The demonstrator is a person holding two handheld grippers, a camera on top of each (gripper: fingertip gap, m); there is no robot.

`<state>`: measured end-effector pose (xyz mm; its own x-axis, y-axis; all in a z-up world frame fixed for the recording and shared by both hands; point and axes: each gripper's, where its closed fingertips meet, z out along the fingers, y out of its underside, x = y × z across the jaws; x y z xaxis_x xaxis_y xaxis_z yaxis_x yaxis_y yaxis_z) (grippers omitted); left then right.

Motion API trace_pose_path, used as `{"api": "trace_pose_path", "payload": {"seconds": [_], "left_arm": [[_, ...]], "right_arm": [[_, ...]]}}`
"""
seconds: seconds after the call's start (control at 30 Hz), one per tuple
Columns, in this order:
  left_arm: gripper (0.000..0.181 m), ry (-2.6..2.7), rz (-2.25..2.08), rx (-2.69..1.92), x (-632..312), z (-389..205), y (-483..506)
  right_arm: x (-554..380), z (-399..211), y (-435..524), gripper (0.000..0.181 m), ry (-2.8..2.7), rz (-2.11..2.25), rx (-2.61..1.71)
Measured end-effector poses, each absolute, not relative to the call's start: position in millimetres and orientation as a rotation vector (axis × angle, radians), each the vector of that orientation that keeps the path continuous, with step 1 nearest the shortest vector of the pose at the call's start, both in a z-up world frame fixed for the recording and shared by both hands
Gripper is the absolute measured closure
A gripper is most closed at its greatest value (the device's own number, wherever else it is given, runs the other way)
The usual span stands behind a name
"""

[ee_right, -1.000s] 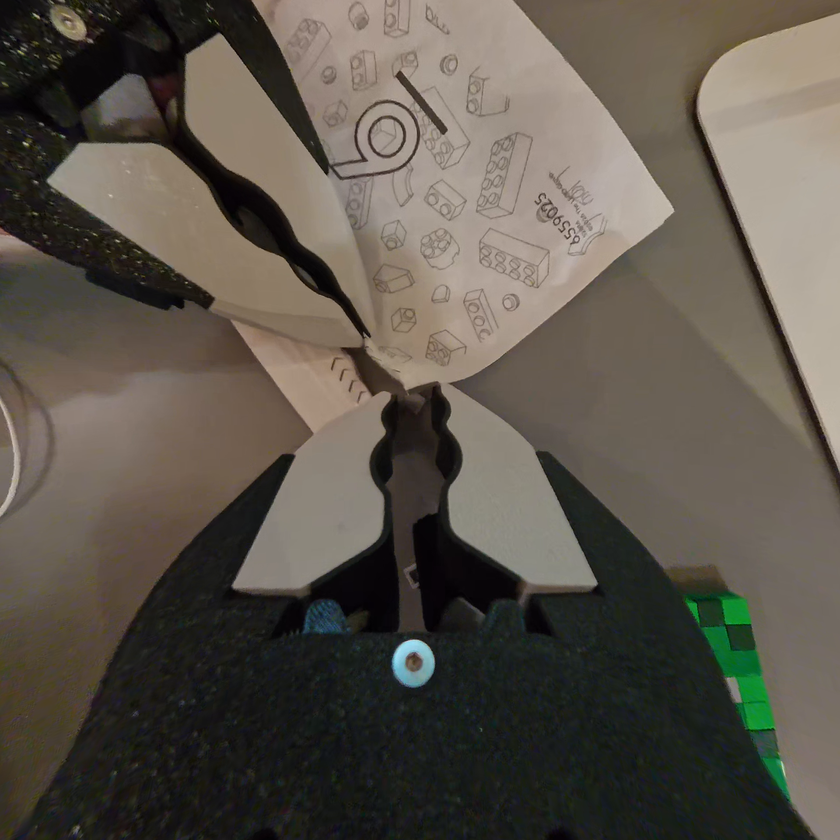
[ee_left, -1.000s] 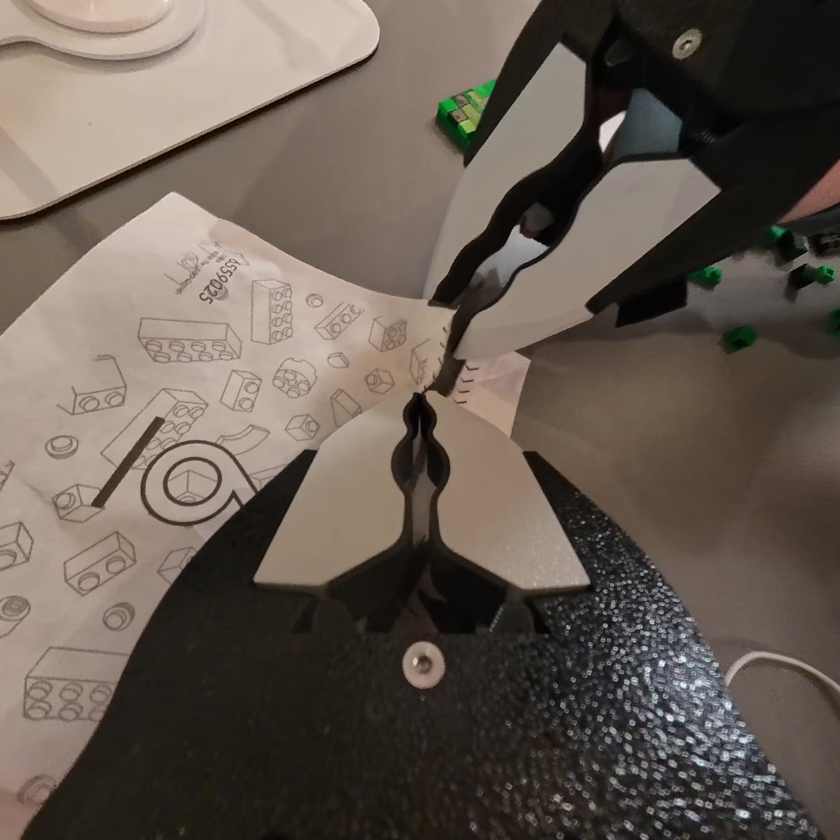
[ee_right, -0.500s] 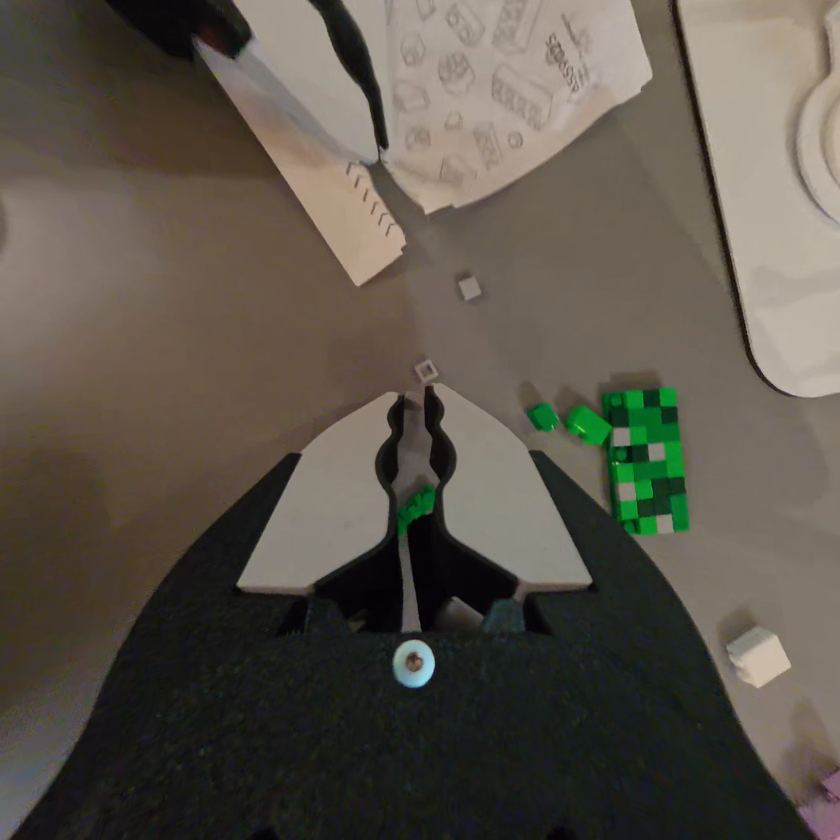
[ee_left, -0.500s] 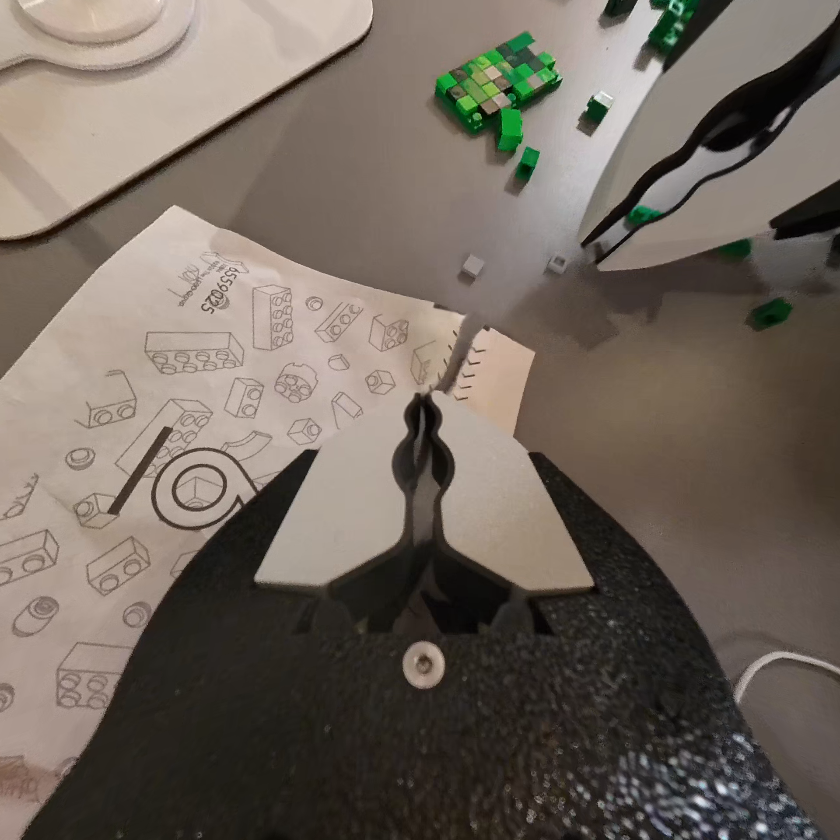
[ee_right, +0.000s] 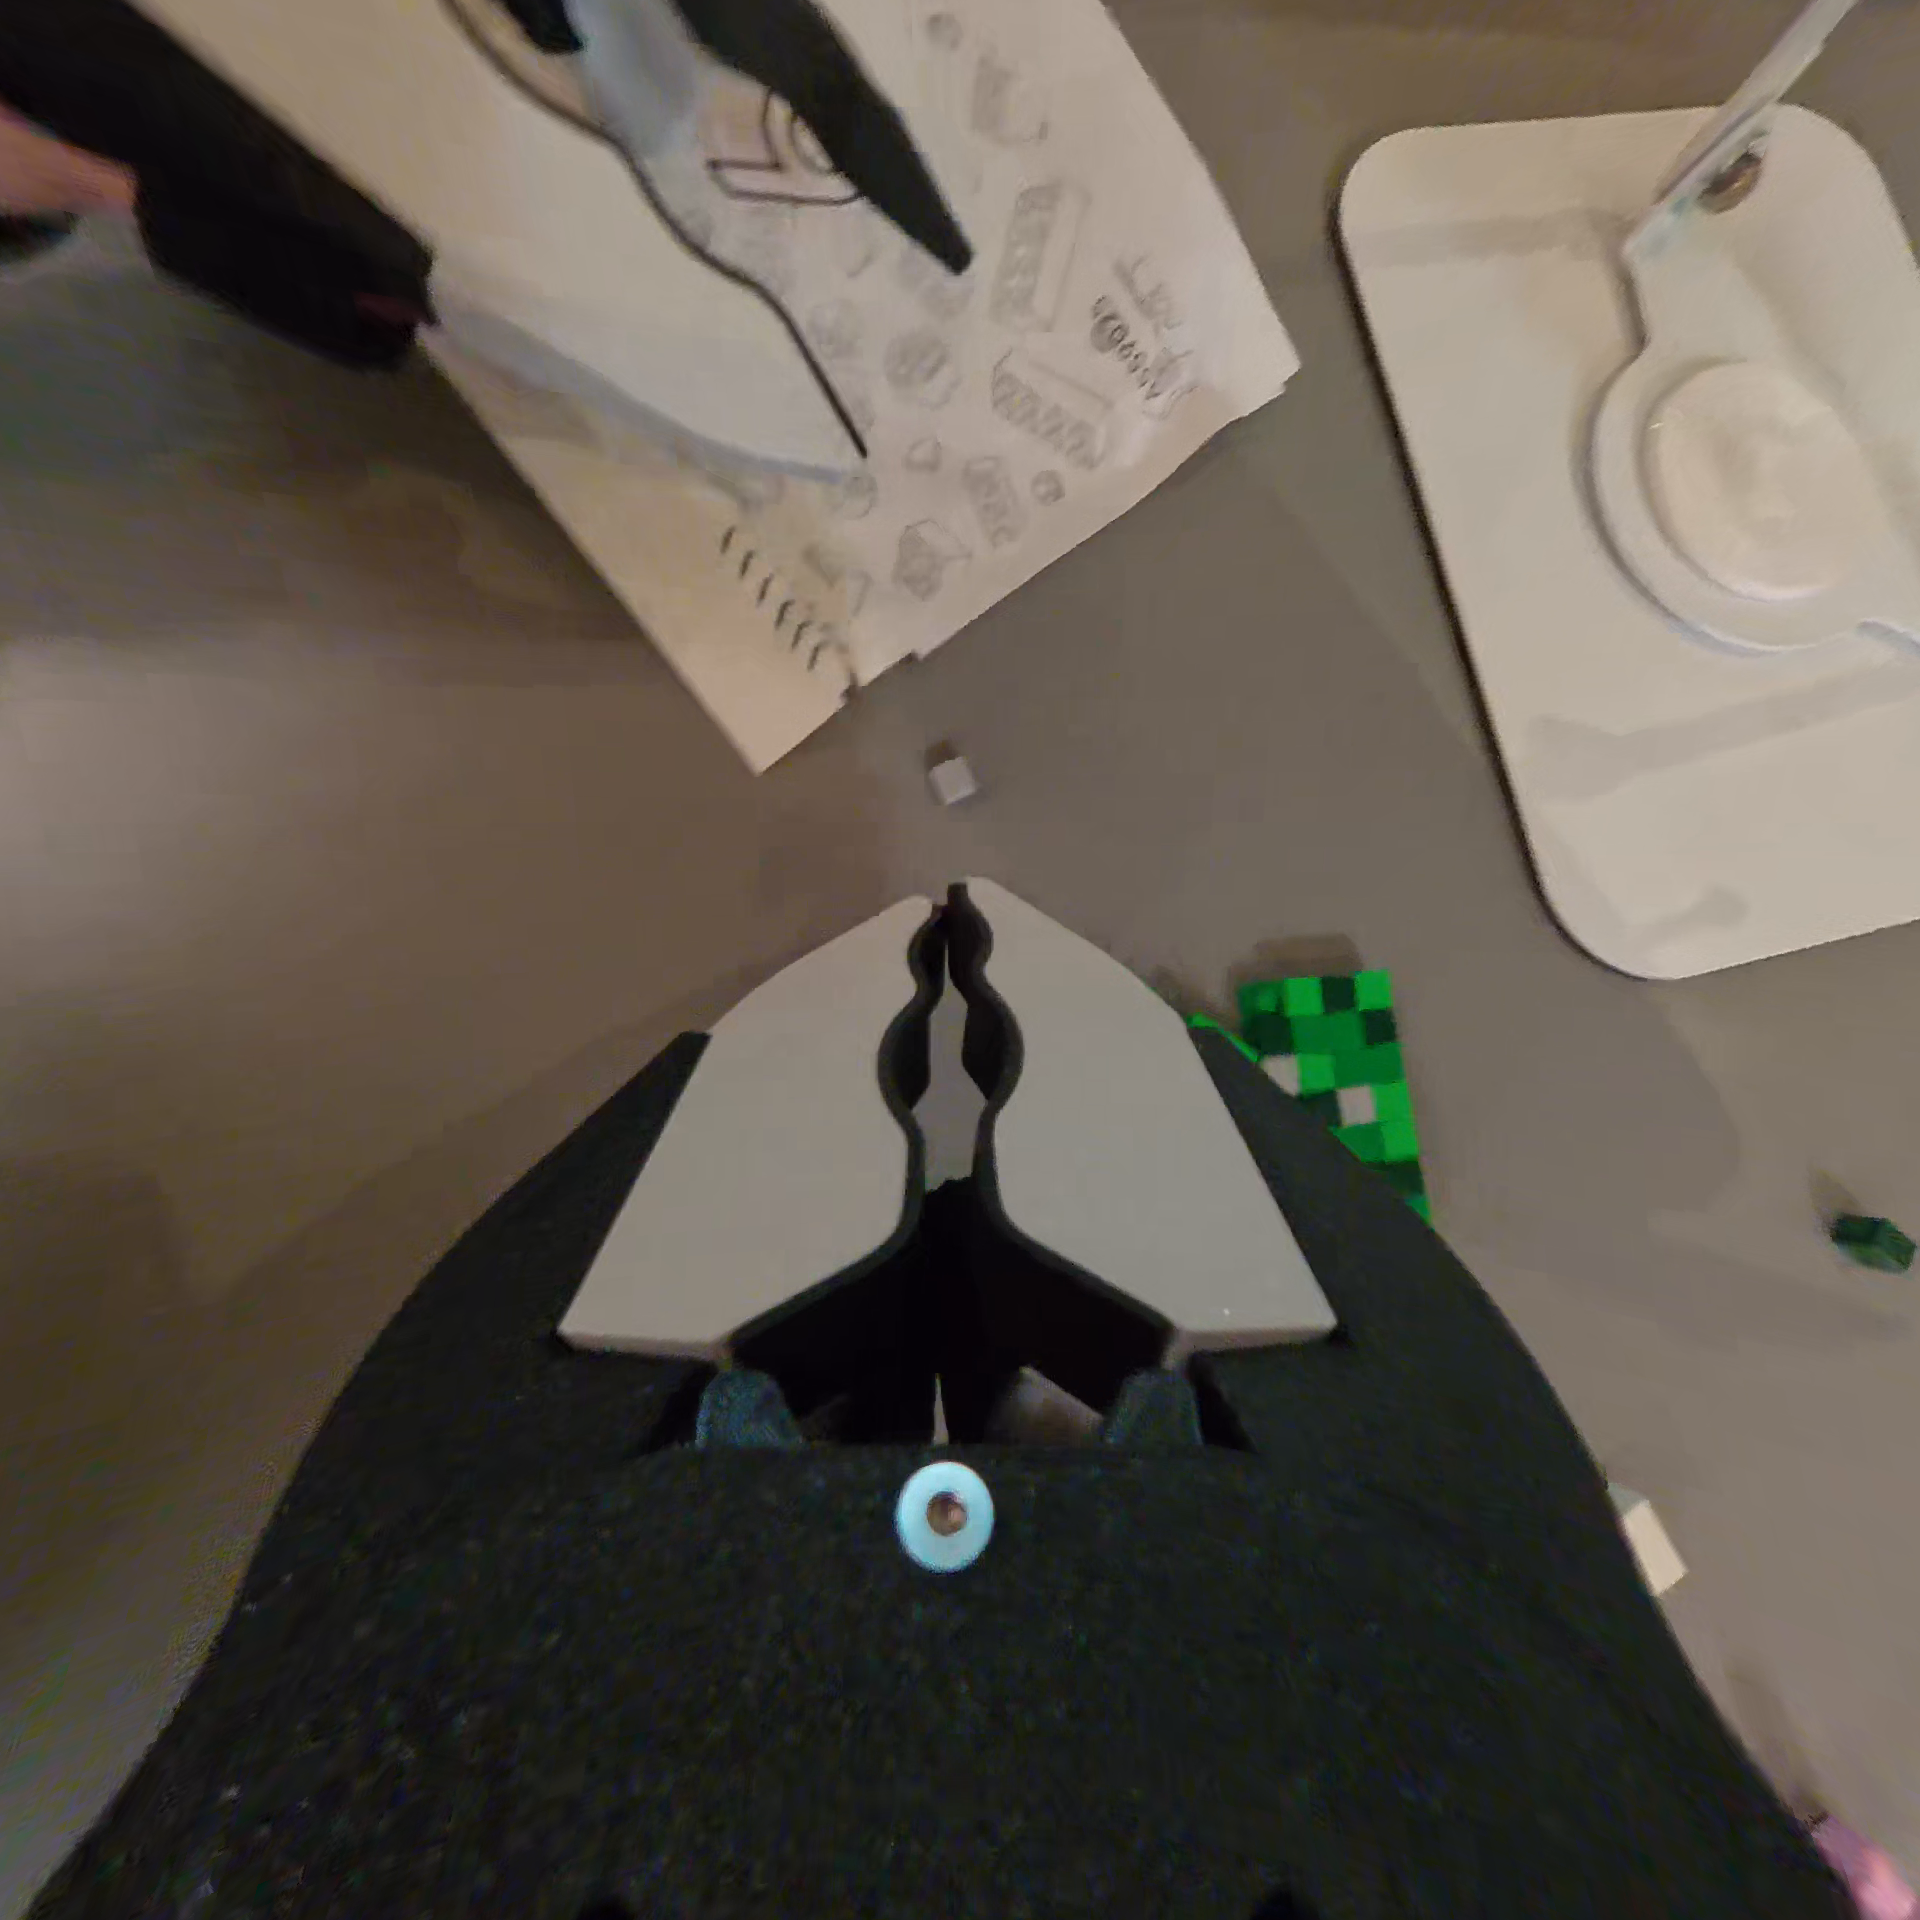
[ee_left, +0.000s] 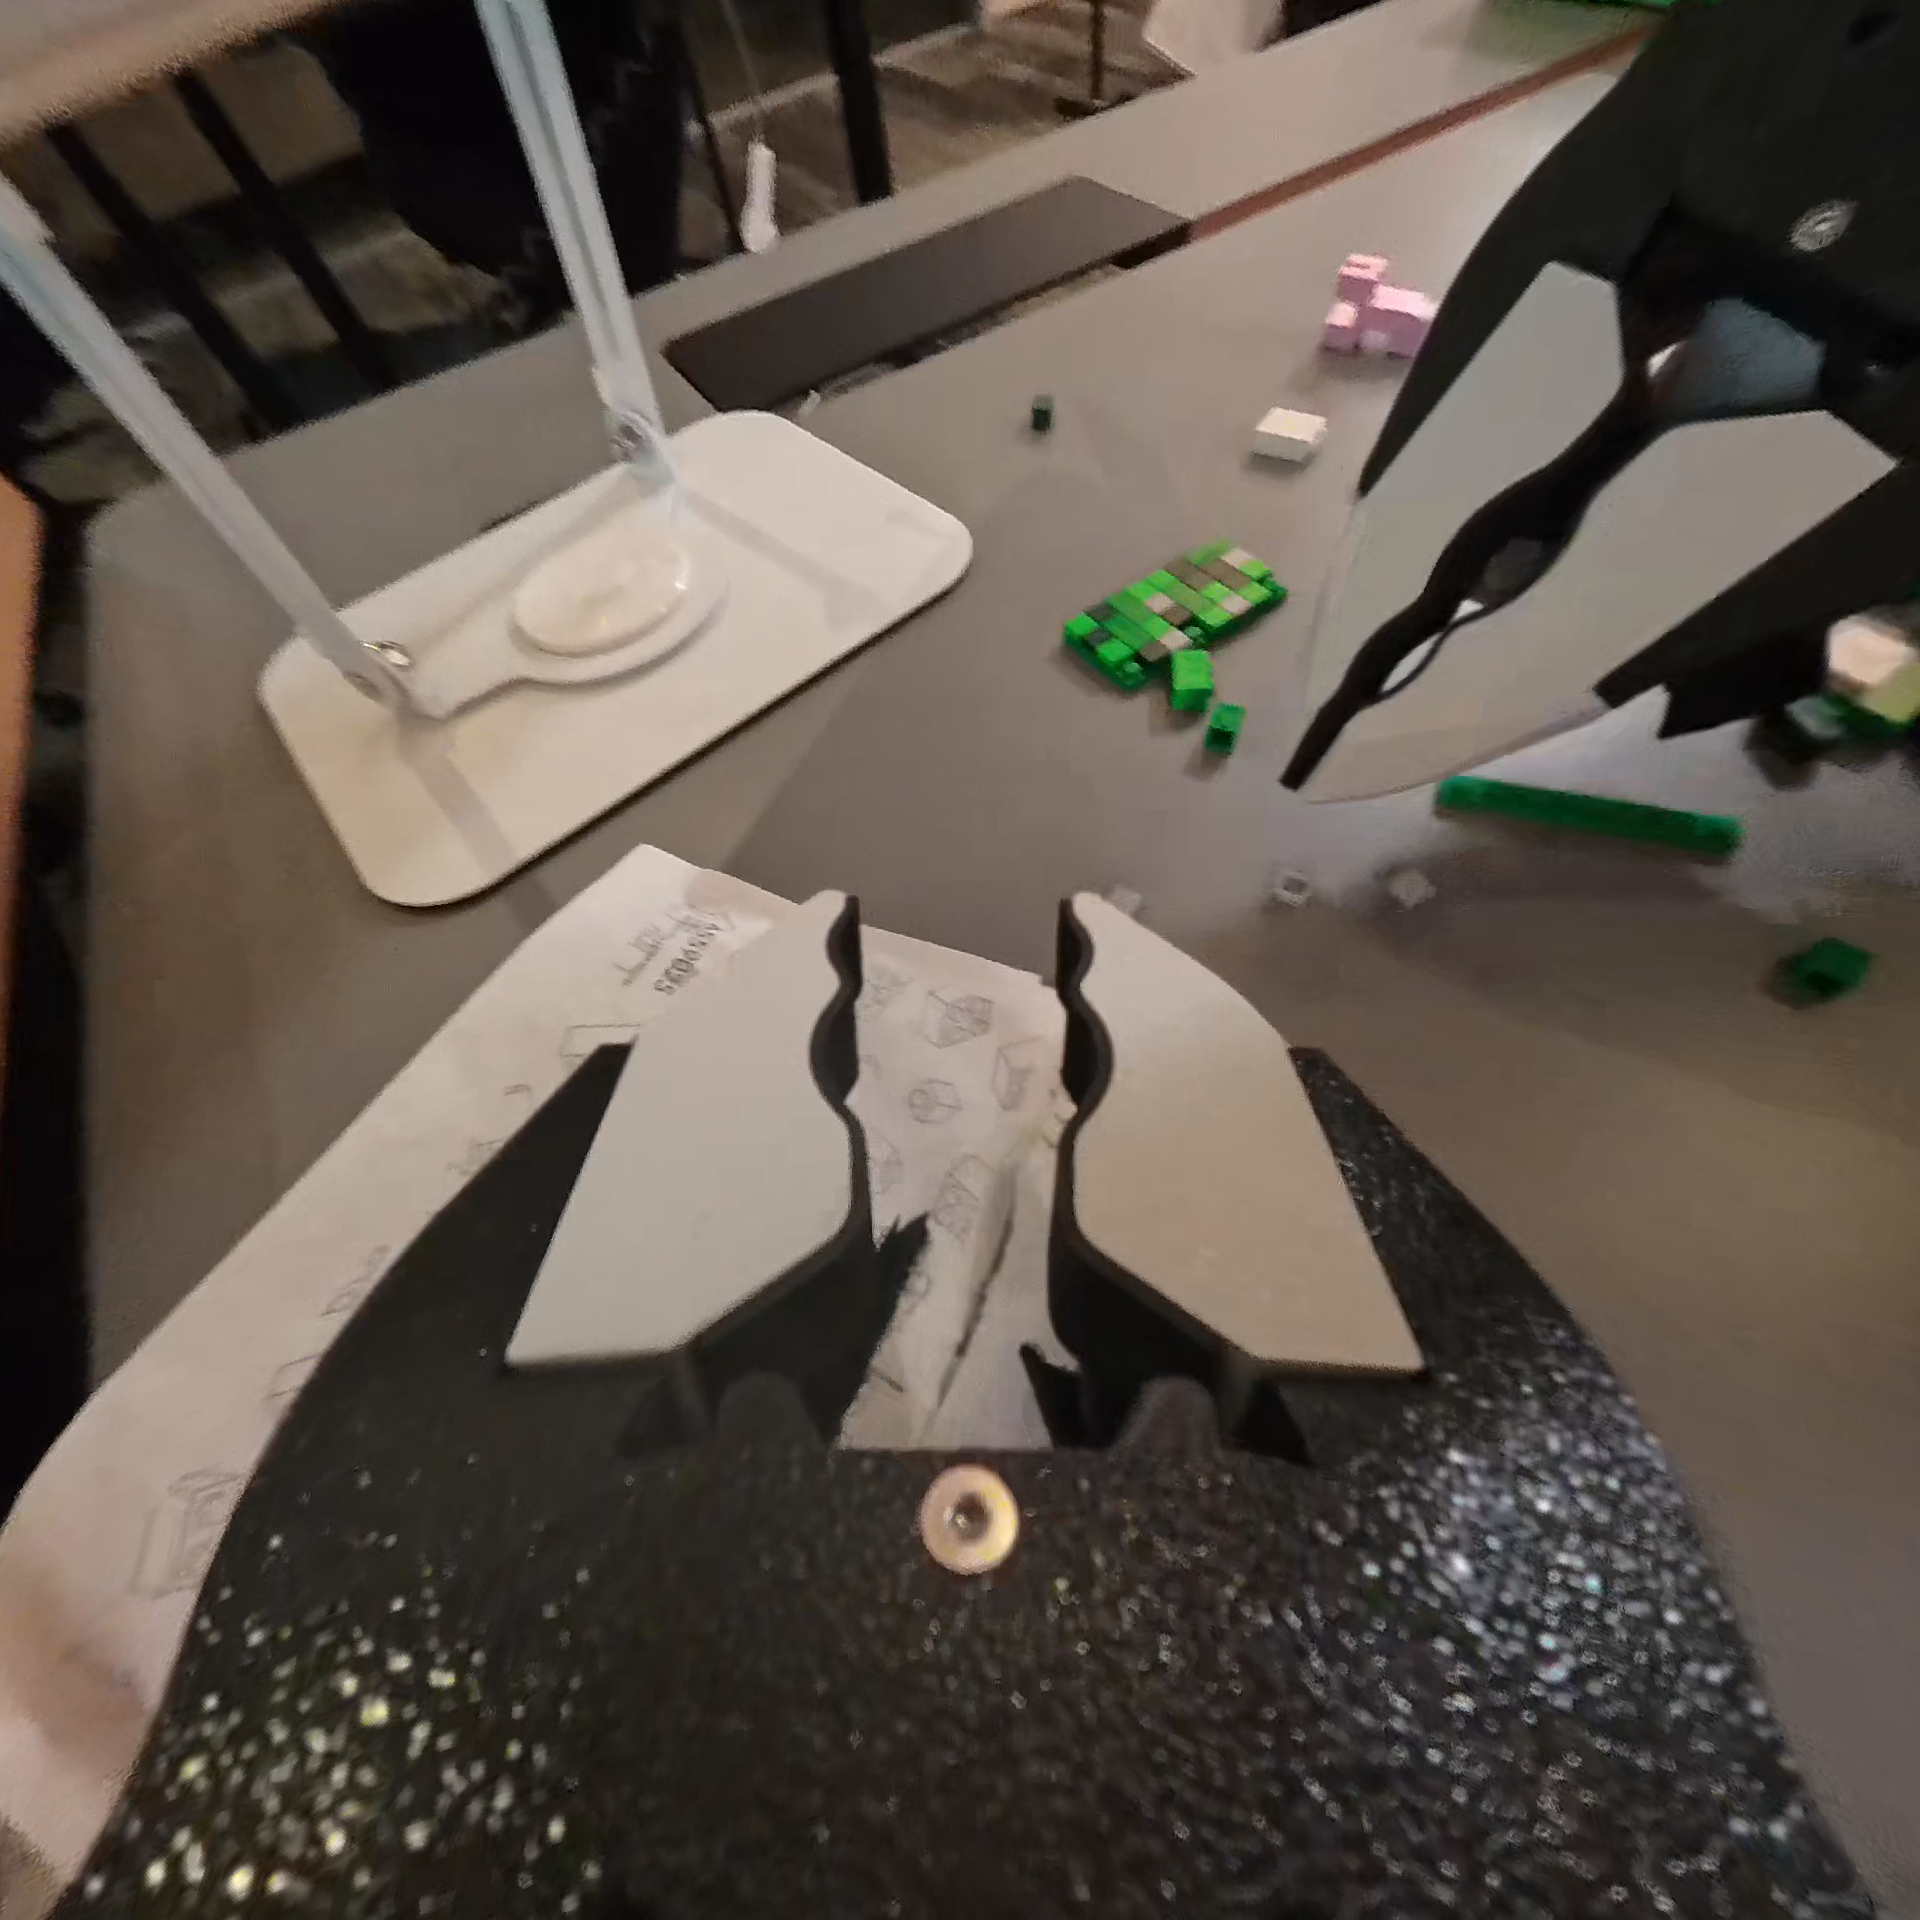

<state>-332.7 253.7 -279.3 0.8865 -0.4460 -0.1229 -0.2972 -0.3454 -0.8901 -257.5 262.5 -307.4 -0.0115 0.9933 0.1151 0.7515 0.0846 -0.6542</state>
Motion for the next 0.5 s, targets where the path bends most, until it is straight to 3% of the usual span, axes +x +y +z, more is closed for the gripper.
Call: {"api": "trace_pose_path", "payload": {"seconds": [0.23, 0.5], "left_arm": [[0.150, 0.453, -0.084, -1.897, -345.7, -268.6, 258.3], [0.153, 0.424, -0.120, -1.915, -349.9, -268.4, 256.1]], "right_arm": [[-297.5, -328.1, 272.0, 0.181, -2.014, 0.513, -1.809], [-280.2, -335.5, 262.1, 0.181, -2.153, 0.446, -1.846]]}}
